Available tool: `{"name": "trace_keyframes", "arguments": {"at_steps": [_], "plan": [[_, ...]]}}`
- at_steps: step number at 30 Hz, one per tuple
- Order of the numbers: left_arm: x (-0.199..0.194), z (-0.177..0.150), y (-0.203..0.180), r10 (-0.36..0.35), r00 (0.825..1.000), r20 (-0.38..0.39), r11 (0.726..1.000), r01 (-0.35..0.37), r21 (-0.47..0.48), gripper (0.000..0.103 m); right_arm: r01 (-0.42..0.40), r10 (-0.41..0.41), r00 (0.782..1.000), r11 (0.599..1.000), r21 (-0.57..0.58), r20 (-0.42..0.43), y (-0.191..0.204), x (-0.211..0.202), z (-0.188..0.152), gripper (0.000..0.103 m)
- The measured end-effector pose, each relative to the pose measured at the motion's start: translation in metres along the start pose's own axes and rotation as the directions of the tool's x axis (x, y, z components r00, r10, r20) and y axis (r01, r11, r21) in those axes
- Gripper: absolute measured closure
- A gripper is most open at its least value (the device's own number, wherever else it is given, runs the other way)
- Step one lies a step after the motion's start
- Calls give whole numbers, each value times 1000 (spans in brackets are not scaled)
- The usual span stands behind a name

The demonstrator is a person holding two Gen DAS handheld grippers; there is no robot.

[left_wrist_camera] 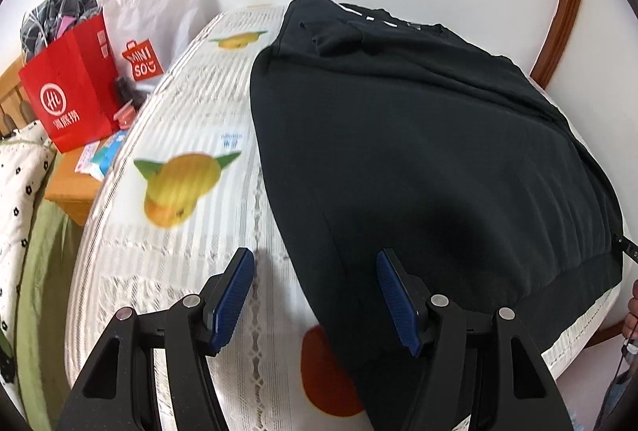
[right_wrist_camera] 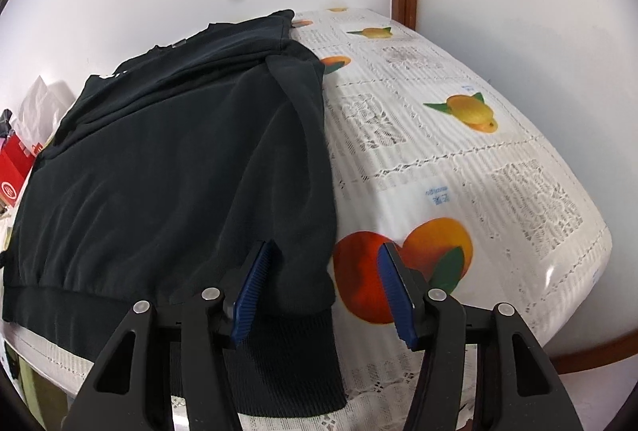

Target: Fold small clothes

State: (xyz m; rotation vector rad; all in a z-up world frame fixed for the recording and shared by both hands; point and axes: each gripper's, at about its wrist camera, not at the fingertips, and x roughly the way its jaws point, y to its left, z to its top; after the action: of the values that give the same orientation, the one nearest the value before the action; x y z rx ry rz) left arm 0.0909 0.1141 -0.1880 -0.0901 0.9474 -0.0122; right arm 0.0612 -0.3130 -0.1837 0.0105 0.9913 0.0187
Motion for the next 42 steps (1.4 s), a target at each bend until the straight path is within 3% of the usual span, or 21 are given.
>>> {"name": "trace_keyframes", "arguments": {"at_steps": [5, 8, 11, 15, 16, 18, 20, 22, 25, 30, 35, 42], "plan": [[-1, -7, -1, -18, 999, 47, 1000, 18, -5, 42, 30, -30, 999, 999, -16, 19, 8, 6, 3, 48], [0, -10, -6, 6, 997, 75, 1000, -7, 12, 42, 48, -48, 999, 999, -12, 20, 14, 11, 8, 48], [1, -13, -13, 40, 995, 88, 998, -44, 49, 41, 56, -56, 998, 998, -2, 26, 14, 13, 9, 48], [-2, -14, -12, 20, 996, 83, 999, -24, 37, 43, 70, -69, 996, 997, -15, 48, 16, 11, 5, 51], [-3, -15, -13, 25, 996, 84, 999, -28, 42, 45, 69, -68, 996, 997, -22, 54, 17, 10, 3, 53], [-5, -17, -15, 2, 996, 88, 998, -8, 63, 72, 41, -39, 997, 998, -38, 64, 19, 6, -1, 70], [-7, -17, -15, -40, 996, 76, 997, 35, 71, 92, 27, -23, 997, 998, -56, 73, 21, 3, -4, 81], [-8, -16, -13, -58, 996, 62, 997, 54, 61, 95, 20, -15, 997, 998, -56, 78, 19, 0, -6, 89], [-19, -17, -8, -84, 994, 69, 995, 80, 55, 96, -68, 68, 996, 998, -1, 62, 7, -7, -8, 93], [-58, -22, 7, -238, 963, 127, 971, 231, 66, 96, -167, 164, 975, 986, 4, 147, -9, -46, -20, 94], [-75, -5, 12, -290, 937, 194, 957, 283, 63, 96, -243, 236, 948, 970, 8, 216, -9, -64, -9, 94], [-88, 52, 9, -248, 915, 318, 969, 237, 73, 96, -271, 261, 906, 962, -16, 332, 10, -81, 45, 94]]}}
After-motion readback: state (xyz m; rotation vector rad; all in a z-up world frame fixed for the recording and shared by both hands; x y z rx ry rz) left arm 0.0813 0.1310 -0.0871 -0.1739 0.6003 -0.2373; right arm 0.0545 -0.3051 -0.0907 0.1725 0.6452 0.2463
